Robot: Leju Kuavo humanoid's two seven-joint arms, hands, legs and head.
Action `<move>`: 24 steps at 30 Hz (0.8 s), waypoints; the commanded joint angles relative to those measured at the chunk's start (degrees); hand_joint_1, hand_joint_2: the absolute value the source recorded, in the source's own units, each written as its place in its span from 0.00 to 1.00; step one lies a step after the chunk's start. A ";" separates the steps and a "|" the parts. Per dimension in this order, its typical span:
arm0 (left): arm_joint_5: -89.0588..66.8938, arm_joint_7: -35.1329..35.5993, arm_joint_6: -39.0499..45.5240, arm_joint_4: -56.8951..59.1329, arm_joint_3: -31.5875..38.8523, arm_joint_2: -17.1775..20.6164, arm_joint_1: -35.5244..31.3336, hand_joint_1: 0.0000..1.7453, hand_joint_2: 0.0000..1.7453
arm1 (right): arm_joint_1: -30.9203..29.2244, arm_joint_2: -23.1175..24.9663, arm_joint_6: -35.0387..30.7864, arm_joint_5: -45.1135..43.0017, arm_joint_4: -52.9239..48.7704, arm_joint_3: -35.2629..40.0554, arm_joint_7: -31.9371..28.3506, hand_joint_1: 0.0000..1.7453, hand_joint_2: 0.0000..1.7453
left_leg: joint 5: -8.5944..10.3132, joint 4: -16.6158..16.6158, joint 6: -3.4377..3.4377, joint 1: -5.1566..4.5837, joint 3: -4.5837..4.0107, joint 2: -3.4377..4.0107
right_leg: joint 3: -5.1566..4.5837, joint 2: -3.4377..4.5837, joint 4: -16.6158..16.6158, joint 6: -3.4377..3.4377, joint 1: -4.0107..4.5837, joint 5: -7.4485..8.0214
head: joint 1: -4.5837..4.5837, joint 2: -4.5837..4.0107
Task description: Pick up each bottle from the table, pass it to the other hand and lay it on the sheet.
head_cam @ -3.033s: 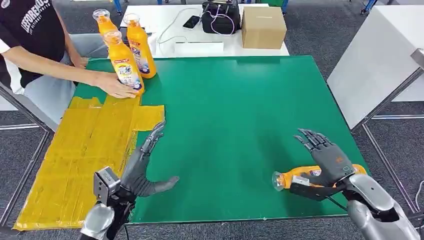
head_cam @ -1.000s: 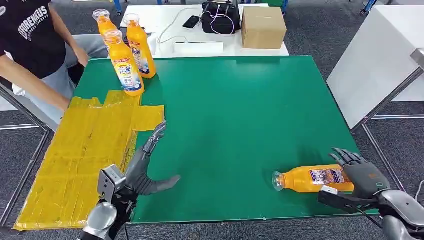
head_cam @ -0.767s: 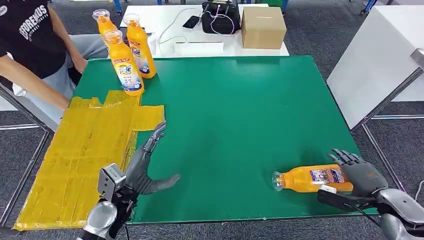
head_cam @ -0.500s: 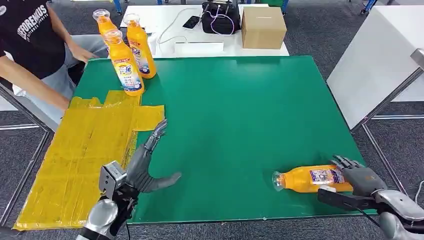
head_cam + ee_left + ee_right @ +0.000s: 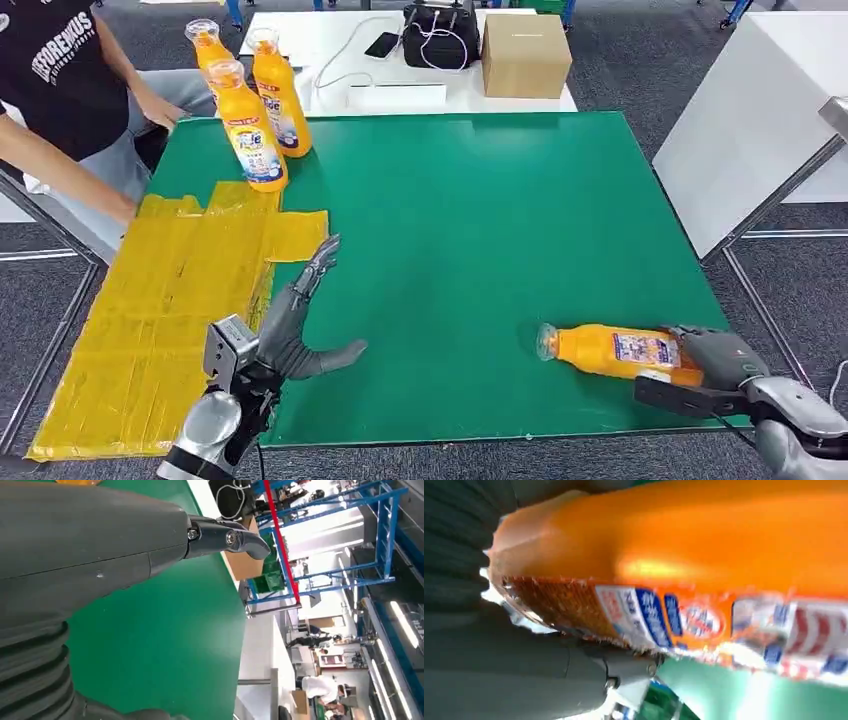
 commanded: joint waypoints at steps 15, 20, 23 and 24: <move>-2.99 2.37 0.43 2.16 -5.22 0.25 -1.78 0.00 1.00 | 4.42 31.22 -5.07 -12.06 -13.90 -3.16 -9.95 0.95 1.00 | -0.03 -0.07 -0.17 0.18 0.16 0.11 | 0.14 0.06 -0.09 -0.13 0.18 -0.01 | -0.02 0.00; -2.10 3.47 0.57 3.08 -7.43 0.19 -3.64 0.00 1.00 | 3.12 37.30 -5.97 -16.18 -10.99 -2.18 -9.82 0.97 1.00 | -0.09 -0.04 -0.21 0.34 0.26 0.27 | 0.23 0.21 -0.11 -0.17 0.33 -0.03 | 0.00 0.00; -0.55 4.43 0.21 3.72 -8.65 -0.60 -5.74 0.00 1.00 | 1.82 40.83 -5.51 -18.63 -7.24 -1.18 -9.43 0.86 1.00 | -0.01 -0.03 -0.14 0.26 0.08 0.16 | 0.04 0.10 -0.03 -0.11 0.25 -0.01 | 0.00 0.00; 0.13 4.81 0.15 4.17 -9.12 -1.00 -6.56 0.00 1.00 | 1.27 41.71 -5.47 -19.01 -5.69 -0.41 -9.44 0.87 1.00 | -0.03 -0.03 -0.17 0.29 0.17 0.18 | 0.14 0.11 -0.05 -0.13 0.27 -0.02 | -0.02 0.00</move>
